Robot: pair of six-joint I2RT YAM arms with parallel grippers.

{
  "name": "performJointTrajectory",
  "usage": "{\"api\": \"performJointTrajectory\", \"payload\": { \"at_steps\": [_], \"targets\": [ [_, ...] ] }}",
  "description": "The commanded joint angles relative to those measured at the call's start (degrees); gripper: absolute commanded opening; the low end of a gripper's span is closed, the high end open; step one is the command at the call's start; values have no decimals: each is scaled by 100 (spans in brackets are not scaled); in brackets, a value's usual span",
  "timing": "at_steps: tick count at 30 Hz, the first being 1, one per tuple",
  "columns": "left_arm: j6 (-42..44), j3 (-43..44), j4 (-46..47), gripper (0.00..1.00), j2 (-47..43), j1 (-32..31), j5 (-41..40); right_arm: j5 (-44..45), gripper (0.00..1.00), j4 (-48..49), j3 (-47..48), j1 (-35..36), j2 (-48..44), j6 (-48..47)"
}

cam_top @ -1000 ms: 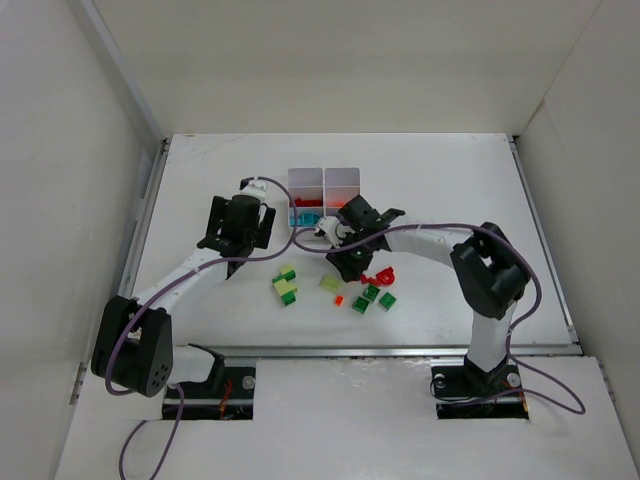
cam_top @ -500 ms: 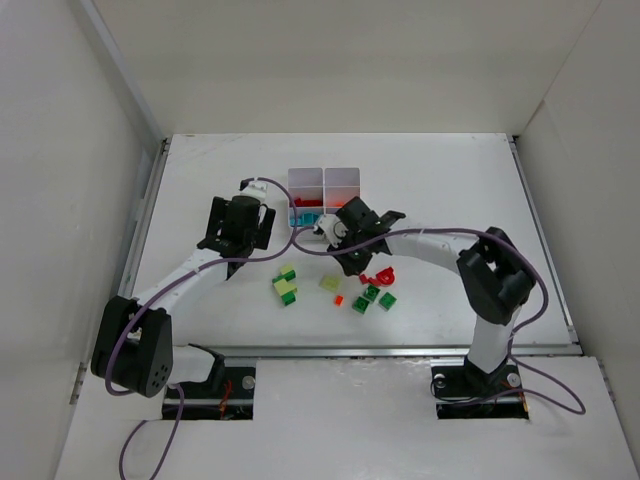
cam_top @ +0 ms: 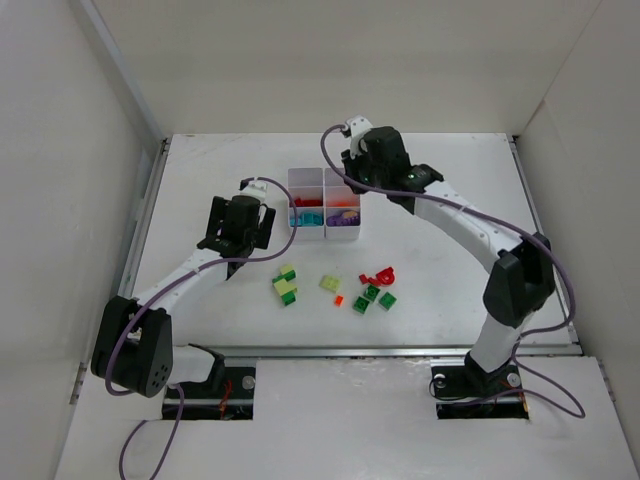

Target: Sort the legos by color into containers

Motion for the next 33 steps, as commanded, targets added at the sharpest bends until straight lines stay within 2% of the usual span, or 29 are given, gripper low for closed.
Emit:
{"api": "performJointTrajectory", "payload": {
  "at_steps": [1, 7, 12, 13, 14, 15, 18, 21, 26, 29, 30, 33],
  "targets": [
    [24, -51, 146, 100, -232, 18, -36, 339, 0, 129, 461, -68, 549, 511],
    [25, -51, 146, 100, -232, 18, -36, 339, 0, 68, 918, -69, 1033, 512],
    [25, -51, 146, 100, -232, 18, -36, 208, 0, 5, 919, -69, 1244, 564],
    [25, -51, 146, 100, -232, 18, -36, 147, 3, 5, 919, -69, 1245, 564],
    [25, -51, 146, 100, -232, 18, -36, 146, 22, -64, 919, -69, 1306, 564],
    [25, -51, 146, 100, -232, 18, -36, 146, 33, -65, 919, -69, 1306, 564],
    [25, -51, 146, 100, -232, 18, -36, 146, 55, -65, 919, -69, 1254, 564],
    [25, -51, 146, 100, -232, 18, -36, 146, 59, 66, 866, -69, 1105, 564],
    [25, -51, 146, 100, -179, 18, -36, 216, 62, 5, 621, 54, 683, 47],
    [25, -51, 146, 100, -179, 18, -36, -177, 62, -47, 112, 185, 191, -496],
    [25, -51, 146, 100, -179, 18, -36, -640, 62, -134, -38, 186, 77, -664],
    [25, -51, 146, 100, -179, 18, -36, -847, 62, -749, -583, 519, -249, -1201]
  ]
}}
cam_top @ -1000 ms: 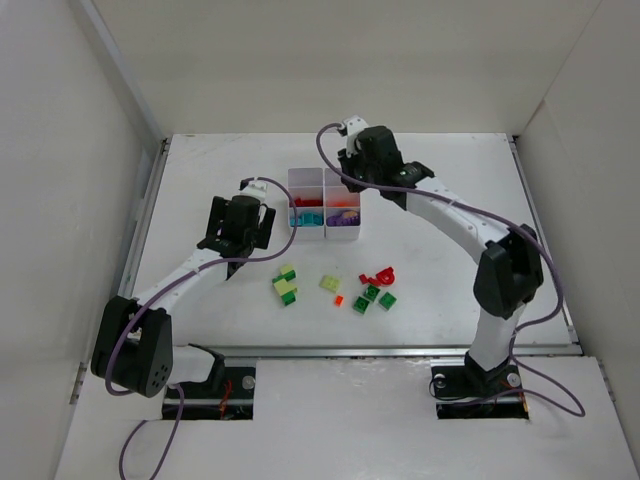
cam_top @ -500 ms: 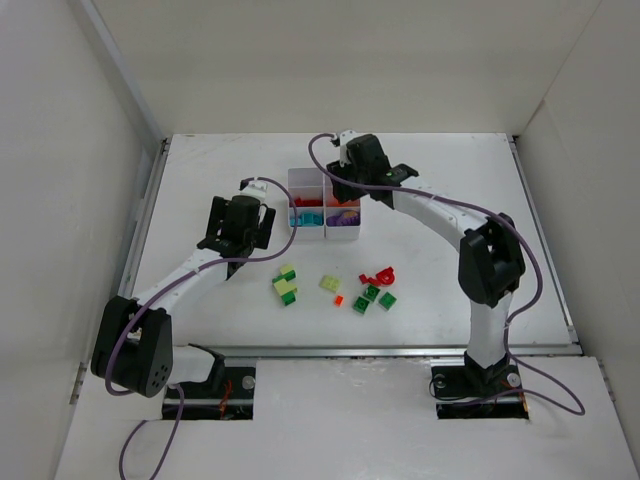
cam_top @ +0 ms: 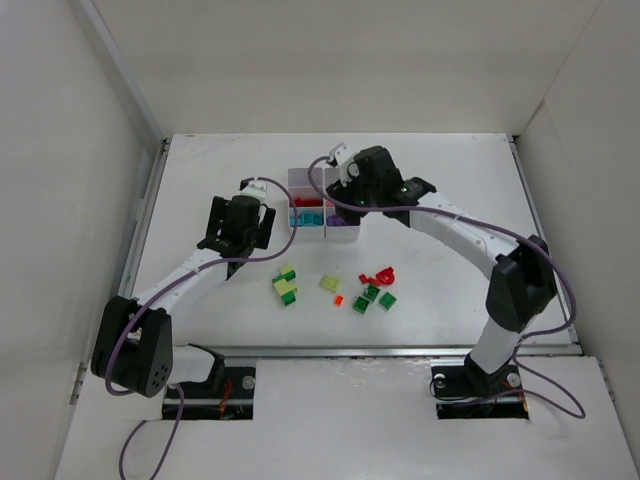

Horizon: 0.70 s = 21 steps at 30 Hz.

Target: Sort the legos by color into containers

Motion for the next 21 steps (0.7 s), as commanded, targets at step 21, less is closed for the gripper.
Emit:
{"api": "performJointTrajectory", "payload": {
  "at_steps": [21],
  "targets": [
    [40, -656, 366, 100, -636, -885, -659, 427, 61, -214, -2243, 2143, -240, 1142]
  ]
}}
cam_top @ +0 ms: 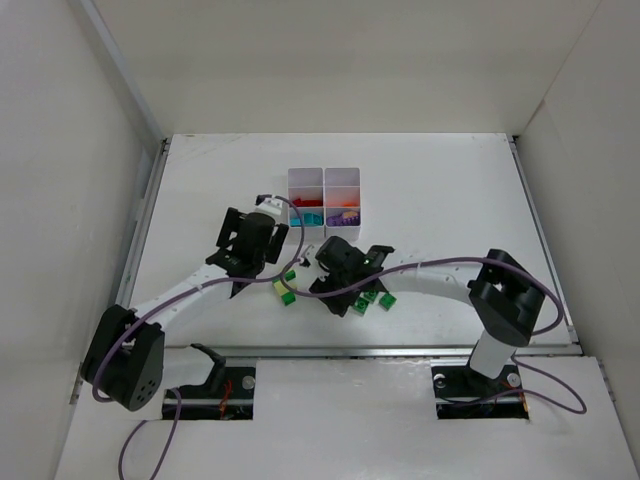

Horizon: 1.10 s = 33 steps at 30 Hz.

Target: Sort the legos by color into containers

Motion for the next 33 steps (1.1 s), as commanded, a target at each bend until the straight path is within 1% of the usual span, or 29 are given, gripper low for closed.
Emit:
{"api": "performJointTrajectory", "payload": {
  "at_steps": [1, 4, 7, 10, 12, 15, 16, 18, 20, 25, 28, 32, 33],
  "targets": [
    [-41, -100, 152, 100, -252, -109, -234, 393, 61, 313, 35, 16, 147, 372],
    [-41, -100, 152, 100, -252, -109, -234, 393, 61, 313, 157, 16, 218, 267],
    [-41, -100, 204, 100, -304, -109, -286, 611, 61, 313, 158, 16, 341, 267],
    [21, -100, 204, 100, -304, -109, -286, 613, 57, 313, 211, 16, 402, 267],
    [21, -100, 204, 100, -304, -109, -286, 613, 52, 313, 342, 16, 464, 267],
    [21, -152, 204, 100, -304, -109, -286, 613, 35, 313, 404, 16, 543, 214],
    [21, -152, 204, 100, -304, -109, -286, 613, 23, 313, 404, 16, 595, 214],
    [21, -152, 204, 100, -304, -109, -339, 674, 10, 313, 404, 16, 517, 214],
    [21, -152, 204, 100, -304, -109, -339, 674, 0, 313, 351, 16, 298, 214],
    [21, -152, 204, 100, -304, -109, -339, 727, 0, 199, 237, 16, -265, 48],
    [21, -152, 204, 100, -304, -109, -339, 963, 0, 59, 482, 16, -704, 170],
    [-84, -152, 204, 100, -304, -109, -339, 1201, 0, 215, 1001, -413, -942, 617],
    [-163, -152, 204, 100, -304, -109, -339, 1262, 0, 364, 1184, -685, -881, 749]
  ]
}}
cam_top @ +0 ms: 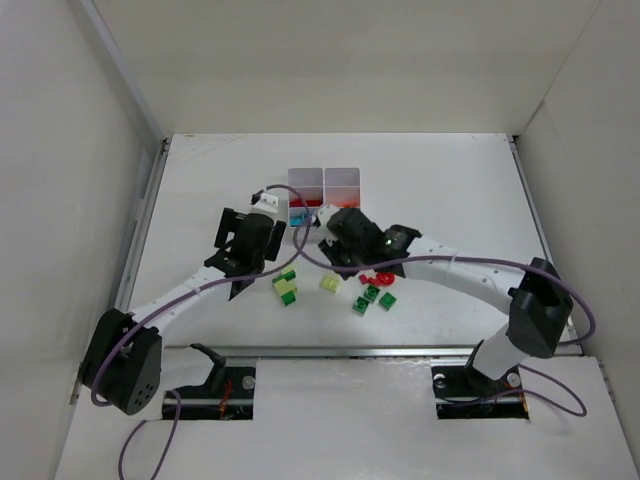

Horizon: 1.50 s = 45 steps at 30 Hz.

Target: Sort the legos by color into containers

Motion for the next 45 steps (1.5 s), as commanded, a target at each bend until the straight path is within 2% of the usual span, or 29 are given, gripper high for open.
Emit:
{"api": "performJointTrajectory", "payload": {
  "at_steps": [1, 11, 14, 21, 24, 25, 29, 31, 36, 38, 42, 45],
  "targets": [
    [-139, -61, 76, 100, -114, -66, -35, 332, 0, 654, 709, -569, -5, 612],
    [-263, 106, -39, 100, 53, 136, -149, 543, 0, 1375, 2027, -1606, 1208, 1273],
    [-263, 167, -39, 100, 123, 242, -97, 333, 0, 1184, 2527, -1799, 1577, 1273],
    [-263, 221, 128, 100, 326, 602, 26, 51, 0, 1112, 2749, -1915, 2079, 1273],
    [-263, 273, 180, 100, 466, 786, 141, 129, 15, 902, 2872, -1915, 2229, 1273],
    [-315, 326, 181, 100, 466, 787, 141, 130, 34, 849, 2933, -1976, 2229, 1273],
    [-35, 379, 417, 100, 580, 787, 264, 25, 73, 612, 3118, -2028, 2229, 1212],
    [124, 440, 479, 100, 694, 787, 264, 24, 78, 462, 3267, -2029, 2229, 1159],
    [124, 1054, 331, 100, 1019, 787, 27, 95, 83, -153, 3857, -2090, 1905, 835],
    [2, 1362, 130, 100, 1265, 787, -149, 95, 100, -154, 3857, -2256, 1720, 781],
    [-201, 2738, -828, 100, 1810, 787, -334, -396, 100, 169, 2868, -2861, 1219, 728],
    [-202, 3374, -1531, 100, 2188, 787, -448, -732, 100, 618, 2241, -3197, 762, 806]
  ]
}}
